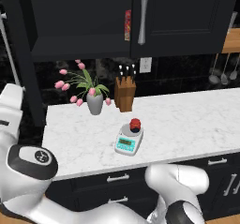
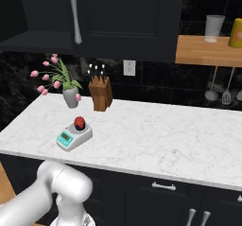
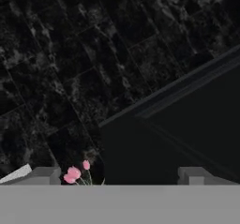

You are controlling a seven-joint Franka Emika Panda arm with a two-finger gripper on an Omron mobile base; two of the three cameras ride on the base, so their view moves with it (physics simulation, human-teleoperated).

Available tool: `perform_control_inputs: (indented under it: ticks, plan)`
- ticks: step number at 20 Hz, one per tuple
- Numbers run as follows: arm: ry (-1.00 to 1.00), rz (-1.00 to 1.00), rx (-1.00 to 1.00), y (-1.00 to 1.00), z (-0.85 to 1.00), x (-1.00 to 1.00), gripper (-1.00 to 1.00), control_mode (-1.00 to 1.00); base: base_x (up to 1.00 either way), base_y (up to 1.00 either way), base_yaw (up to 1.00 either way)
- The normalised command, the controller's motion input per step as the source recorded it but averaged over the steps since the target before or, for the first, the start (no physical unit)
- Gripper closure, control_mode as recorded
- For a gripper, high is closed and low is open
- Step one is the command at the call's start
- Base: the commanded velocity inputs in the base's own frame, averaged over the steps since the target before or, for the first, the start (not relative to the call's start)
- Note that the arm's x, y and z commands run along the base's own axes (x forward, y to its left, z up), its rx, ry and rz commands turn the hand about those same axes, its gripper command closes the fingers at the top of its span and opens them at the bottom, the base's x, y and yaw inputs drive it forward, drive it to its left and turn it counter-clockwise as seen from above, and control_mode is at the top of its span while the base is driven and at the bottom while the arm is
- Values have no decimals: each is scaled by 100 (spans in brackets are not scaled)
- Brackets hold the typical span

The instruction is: Pick the jam and place it on the digital scale for weighing, and close the cabinet.

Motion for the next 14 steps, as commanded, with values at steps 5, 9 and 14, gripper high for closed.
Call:
perform_control_inputs:
  ticks: [5,9,14]
  plan:
    - [19,-2,12,-100,4,66,-100,-100,0,0,0]
    - [15,0,15,-100,0,71,-100,-100,0,0,0]
    - [11,0,12,-88,5,81,-100,-100,0,0,0]
